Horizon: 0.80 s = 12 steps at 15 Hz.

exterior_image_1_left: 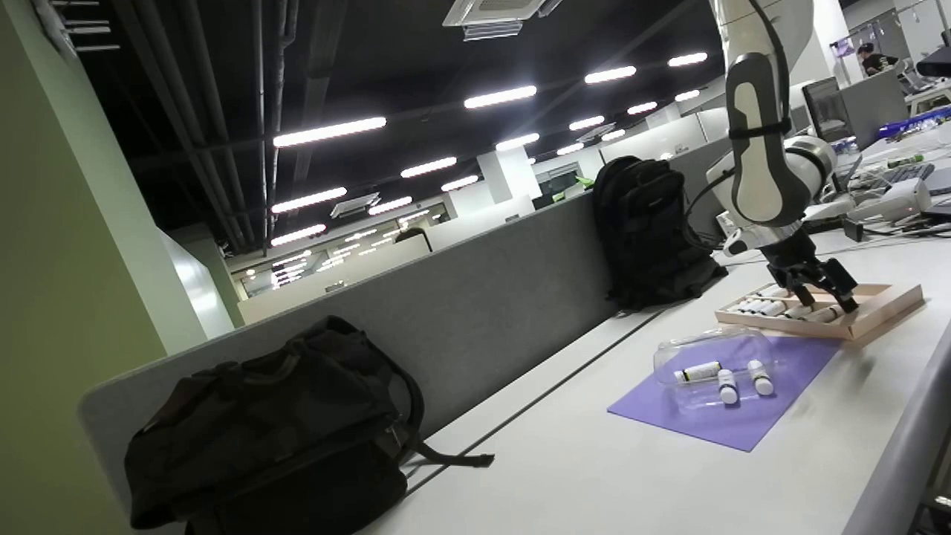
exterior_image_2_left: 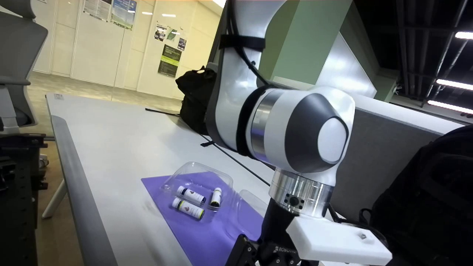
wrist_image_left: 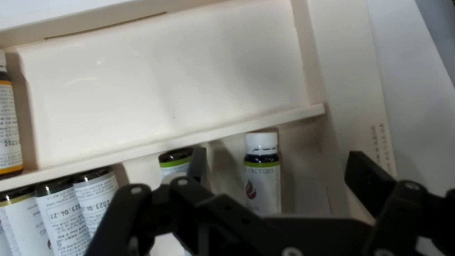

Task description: Take one bottle out of the tray and put it in the clear container

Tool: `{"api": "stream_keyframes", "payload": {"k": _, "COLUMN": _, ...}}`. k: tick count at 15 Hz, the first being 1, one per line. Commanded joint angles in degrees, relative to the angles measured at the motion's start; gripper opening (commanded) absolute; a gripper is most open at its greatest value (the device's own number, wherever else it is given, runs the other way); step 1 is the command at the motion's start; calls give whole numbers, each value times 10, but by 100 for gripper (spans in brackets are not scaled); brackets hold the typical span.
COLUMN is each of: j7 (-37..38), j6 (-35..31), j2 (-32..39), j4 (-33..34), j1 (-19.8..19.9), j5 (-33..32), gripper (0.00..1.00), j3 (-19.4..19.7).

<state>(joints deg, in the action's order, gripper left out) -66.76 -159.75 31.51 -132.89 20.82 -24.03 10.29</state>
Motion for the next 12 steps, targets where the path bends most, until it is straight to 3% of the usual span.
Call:
{"api": "stream_keyframes", "payload": {"k": 1, "j7": -46, "j6": -34, "j2": 8, "j4": 3, "j1": 33, "j5": 30, "gripper": 100, "j3": -28}}
{"api": "stream_keyframes", "payload": {"k": 7, "j7": -101, "j6": -40, "j2": -7, "j4": -5, "j1": 62, "j5": 89, "gripper": 100, "j3": -68}}
{"api": "stream_keyframes", "payload": {"k": 12, "j7": -100, "j6": -32, "j2": -17, "j4": -2, "j1": 56, "j5": 140, "gripper": 100, "j3": -86}}
